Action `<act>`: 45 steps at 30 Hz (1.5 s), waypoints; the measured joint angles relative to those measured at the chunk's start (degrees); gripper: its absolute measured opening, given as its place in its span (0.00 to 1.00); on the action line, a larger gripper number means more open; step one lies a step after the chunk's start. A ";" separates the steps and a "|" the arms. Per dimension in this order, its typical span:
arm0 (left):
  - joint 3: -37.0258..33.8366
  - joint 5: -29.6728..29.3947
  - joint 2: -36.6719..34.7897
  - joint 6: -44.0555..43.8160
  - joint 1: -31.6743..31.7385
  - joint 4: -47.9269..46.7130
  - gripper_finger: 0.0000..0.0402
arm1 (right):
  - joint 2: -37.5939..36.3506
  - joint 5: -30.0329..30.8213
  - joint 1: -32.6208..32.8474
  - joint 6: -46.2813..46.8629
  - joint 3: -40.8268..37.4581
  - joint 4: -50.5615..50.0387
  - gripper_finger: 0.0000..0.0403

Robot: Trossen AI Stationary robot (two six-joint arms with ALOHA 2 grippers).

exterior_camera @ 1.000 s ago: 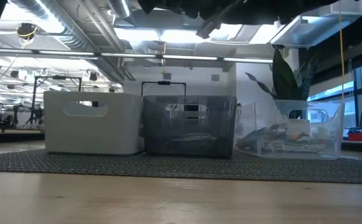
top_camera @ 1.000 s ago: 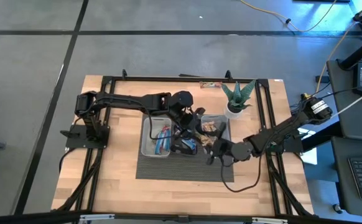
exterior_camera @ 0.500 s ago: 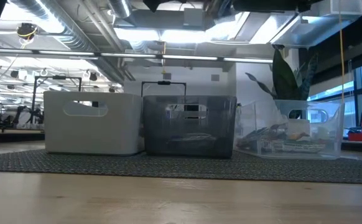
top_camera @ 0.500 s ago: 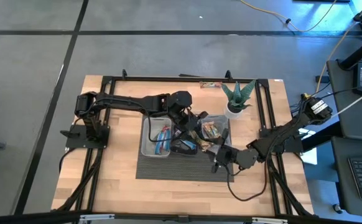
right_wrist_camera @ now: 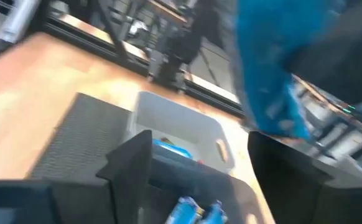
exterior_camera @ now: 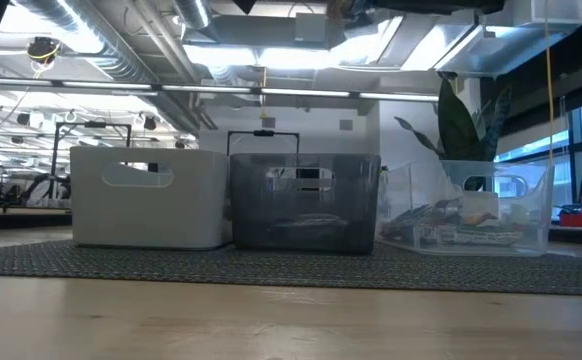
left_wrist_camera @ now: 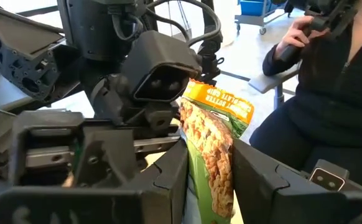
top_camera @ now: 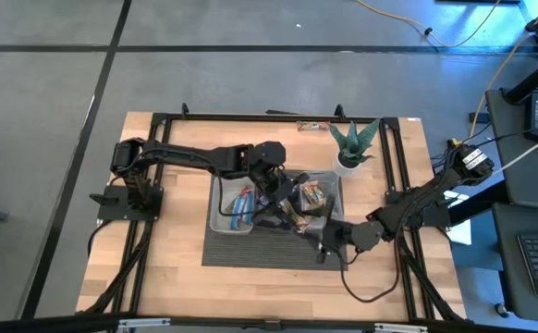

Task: Pick and place Granola Bars by type
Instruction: Put the orange granola bar into the transparent bin

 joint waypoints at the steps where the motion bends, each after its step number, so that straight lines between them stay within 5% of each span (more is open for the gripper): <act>1: 0.00 0.00 0.00 0.02 -0.04 0.06 0.25 | 0.00 -1.33 0.00 -0.15 0.00 0.23 0.67; 4: 0.00 0.00 -0.01 0.02 -0.04 0.81 0.25 | 0.00 -2.92 -0.04 -1.56 0.00 0.68 0.71; 10: 0.00 0.00 0.00 0.02 -0.04 1.05 0.25 | 0.00 5.93 -1.03 1.11 0.00 4.36 0.70; 22: 0.02 0.29 -0.02 1.22 -0.15 3.04 0.25 | 0.02 -4.04 -3.61 1.26 -0.07 12.68 0.65; 31: 0.02 -0.13 -0.02 1.55 -0.54 3.02 0.25 | 0.02 -3.57 -4.28 -0.49 -0.07 13.22 0.56; 45: 0.07 0.49 -0.22 1.55 -0.62 3.60 0.25 | 0.04 -11.35 -4.35 -2.89 -0.11 15.42 0.48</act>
